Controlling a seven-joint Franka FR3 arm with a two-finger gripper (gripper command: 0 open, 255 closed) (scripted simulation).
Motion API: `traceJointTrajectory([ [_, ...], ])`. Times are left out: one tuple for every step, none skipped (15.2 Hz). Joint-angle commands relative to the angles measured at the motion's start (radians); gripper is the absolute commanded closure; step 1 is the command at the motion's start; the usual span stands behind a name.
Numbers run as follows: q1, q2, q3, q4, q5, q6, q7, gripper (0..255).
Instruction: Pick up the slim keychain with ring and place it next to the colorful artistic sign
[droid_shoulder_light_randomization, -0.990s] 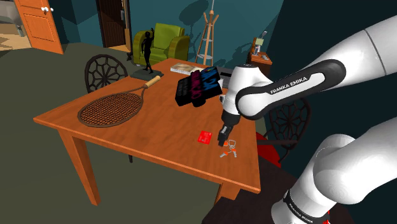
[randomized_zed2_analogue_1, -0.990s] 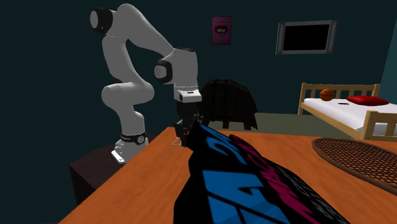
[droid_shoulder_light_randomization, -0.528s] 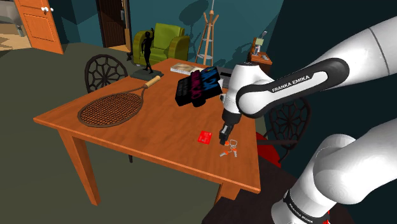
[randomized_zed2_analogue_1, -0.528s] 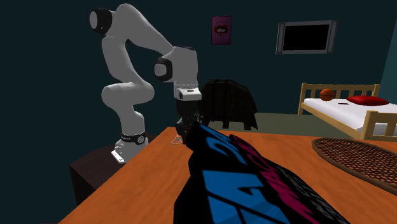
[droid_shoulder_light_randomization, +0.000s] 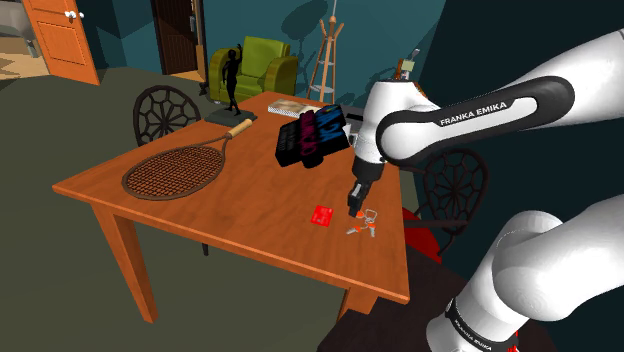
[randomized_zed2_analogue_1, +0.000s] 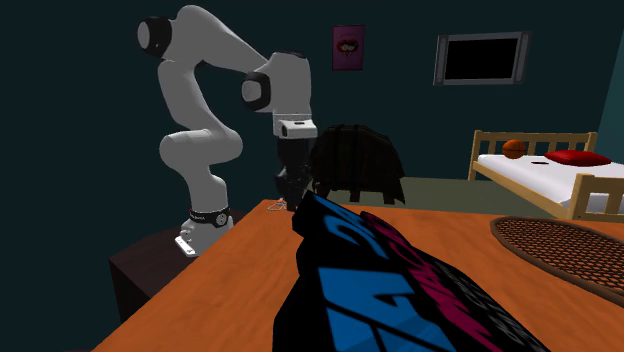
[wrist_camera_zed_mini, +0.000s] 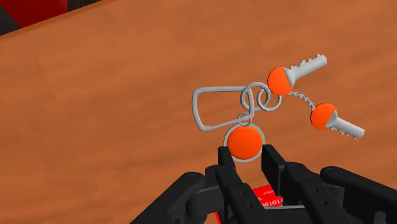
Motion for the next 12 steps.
traceJointTrajectory([
  [0.0,-0.019,0.0,0.016,0.0,-0.036,0.001,255],
  [0.0,-0.027,-0.001,0.025,0.0,-0.052,0.001,255],
  [0.0,-0.033,-0.001,0.035,-0.001,-0.069,0.001,255],
  [0.0,-0.04,-0.001,0.044,-0.001,-0.085,0.001,255],
  [0.0,-0.046,-0.002,0.054,-0.001,-0.101,0.001,255],
  [0.0,-0.052,-0.002,0.064,-0.001,-0.116,0.001,255],
  [0.0,-0.058,-0.002,0.074,-0.002,-0.132,0.001,255],
  [0.0,-0.063,-0.003,0.084,-0.002,-0.147,0.001,255],
  [0.0,-0.068,-0.003,0.094,-0.002,-0.163,0.001,255],
  [0.0,-0.072,-0.003,0.105,-0.003,-0.178,0.002,255],
  [0.0,-0.077,-0.004,0.116,-0.003,-0.193,0.002,255],
  [0.0,-0.081,-0.004,0.127,-0.003,-0.208,0.002,255],
])
